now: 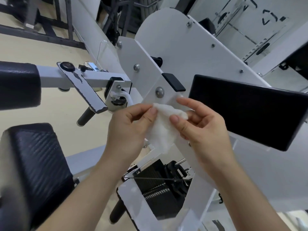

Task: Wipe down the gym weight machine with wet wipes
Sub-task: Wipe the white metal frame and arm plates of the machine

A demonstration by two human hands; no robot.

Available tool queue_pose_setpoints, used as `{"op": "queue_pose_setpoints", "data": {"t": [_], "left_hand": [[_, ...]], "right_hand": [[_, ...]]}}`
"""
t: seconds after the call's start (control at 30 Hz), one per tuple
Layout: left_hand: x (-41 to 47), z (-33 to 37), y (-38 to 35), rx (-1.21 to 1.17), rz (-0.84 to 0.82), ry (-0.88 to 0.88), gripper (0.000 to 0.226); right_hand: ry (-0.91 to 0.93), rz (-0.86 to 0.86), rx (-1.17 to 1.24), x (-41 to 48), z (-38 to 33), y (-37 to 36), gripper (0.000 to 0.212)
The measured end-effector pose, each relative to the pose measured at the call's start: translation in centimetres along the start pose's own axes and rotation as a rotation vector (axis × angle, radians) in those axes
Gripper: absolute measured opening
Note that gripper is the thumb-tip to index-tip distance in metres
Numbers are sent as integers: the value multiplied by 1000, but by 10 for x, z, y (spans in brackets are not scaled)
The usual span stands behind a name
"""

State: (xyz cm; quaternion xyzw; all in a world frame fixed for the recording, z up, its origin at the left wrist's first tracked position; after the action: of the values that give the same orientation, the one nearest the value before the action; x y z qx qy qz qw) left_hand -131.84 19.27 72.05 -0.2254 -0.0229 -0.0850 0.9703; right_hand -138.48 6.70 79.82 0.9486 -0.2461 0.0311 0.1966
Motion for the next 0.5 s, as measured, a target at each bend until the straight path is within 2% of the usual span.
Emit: {"op": "queue_pose_setpoints", "data": {"t": [0.13, 0.23, 0.3, 0.43, 0.5], "left_hand": [[11, 2, 15, 66, 112, -34, 21], [23, 7, 14, 187, 152, -54, 20], [30, 22, 11, 401, 197, -190, 17], [49, 56, -2, 863, 352, -634, 19], [62, 56, -6, 977, 453, -703, 17]], "right_hand": [[50, -61, -250, -6, -6, 2, 21], [235, -3, -601, -4, -18, 8, 18], [406, 79, -778, -3, -32, 7, 18], [699, 198, -996, 2, -44, -12, 11], [754, 231, -1069, 7, -41, -20, 17]]}}
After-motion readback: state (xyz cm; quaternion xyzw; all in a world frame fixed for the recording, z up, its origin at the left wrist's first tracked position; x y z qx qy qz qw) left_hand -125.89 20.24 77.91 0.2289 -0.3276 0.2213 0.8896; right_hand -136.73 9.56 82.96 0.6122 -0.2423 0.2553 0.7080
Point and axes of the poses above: each hand's wrist, its own x-axis towards the middle knuckle, its own y-axis out of the back of the hand, z = x × y, the point moved 7 cm from there along x, towards the middle knuckle, and after that the axes turned 5 degrees about z, right-handed, at the moved point
